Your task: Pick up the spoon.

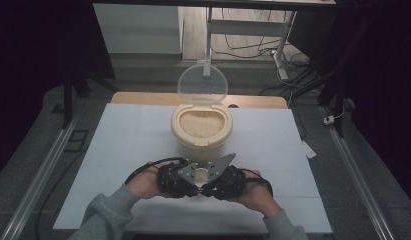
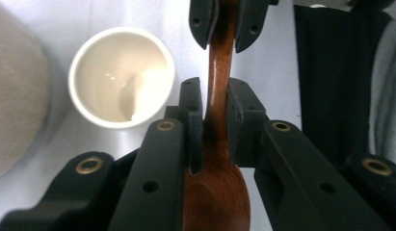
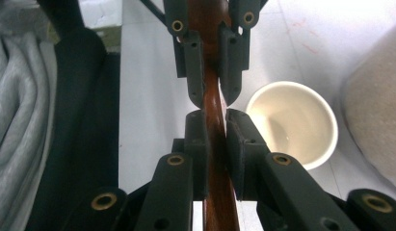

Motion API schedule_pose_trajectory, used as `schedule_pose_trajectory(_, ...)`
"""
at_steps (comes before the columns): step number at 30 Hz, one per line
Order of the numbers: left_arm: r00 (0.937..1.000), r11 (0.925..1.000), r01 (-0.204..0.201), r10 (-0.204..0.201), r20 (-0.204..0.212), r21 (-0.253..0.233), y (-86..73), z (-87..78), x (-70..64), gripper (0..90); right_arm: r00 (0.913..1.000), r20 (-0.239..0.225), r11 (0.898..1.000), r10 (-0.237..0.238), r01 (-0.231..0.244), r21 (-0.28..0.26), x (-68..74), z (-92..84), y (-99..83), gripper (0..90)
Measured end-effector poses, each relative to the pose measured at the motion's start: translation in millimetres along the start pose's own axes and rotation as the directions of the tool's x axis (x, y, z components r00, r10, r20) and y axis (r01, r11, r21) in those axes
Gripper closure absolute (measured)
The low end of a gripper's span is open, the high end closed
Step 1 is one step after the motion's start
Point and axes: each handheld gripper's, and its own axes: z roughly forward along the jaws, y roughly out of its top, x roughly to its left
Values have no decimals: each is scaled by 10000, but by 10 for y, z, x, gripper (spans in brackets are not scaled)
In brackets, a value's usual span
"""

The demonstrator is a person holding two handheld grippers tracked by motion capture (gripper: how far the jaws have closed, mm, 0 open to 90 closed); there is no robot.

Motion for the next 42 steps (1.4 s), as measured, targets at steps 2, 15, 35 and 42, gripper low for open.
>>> schedule_pose_trajectory(2,10000,10000,-13,13,75,1,2,8,-2,782,10000,-46,10000,-72,72,57,10,-1,0,798)
schedule_pose_trajectory(15,9961,9957,736,-761,-437,-568,-47,-5,31,789,9927,275,9843,1170,-1122,-1366,-85,-102,-73,727)
schedule_pose_trajectory(35,9606,9666,1619,-2005,-1924,-1988,-208,-191,87,791,8635,2654,8279,4288,-2581,-4980,-132,-512,-402,403)
schedule_pose_trajectory(42,9538,9592,1706,-2181,-2066,-2253,-230,-216,93,791,8456,2706,8167,4602,-2838,-5024,-109,-477,-478,383)
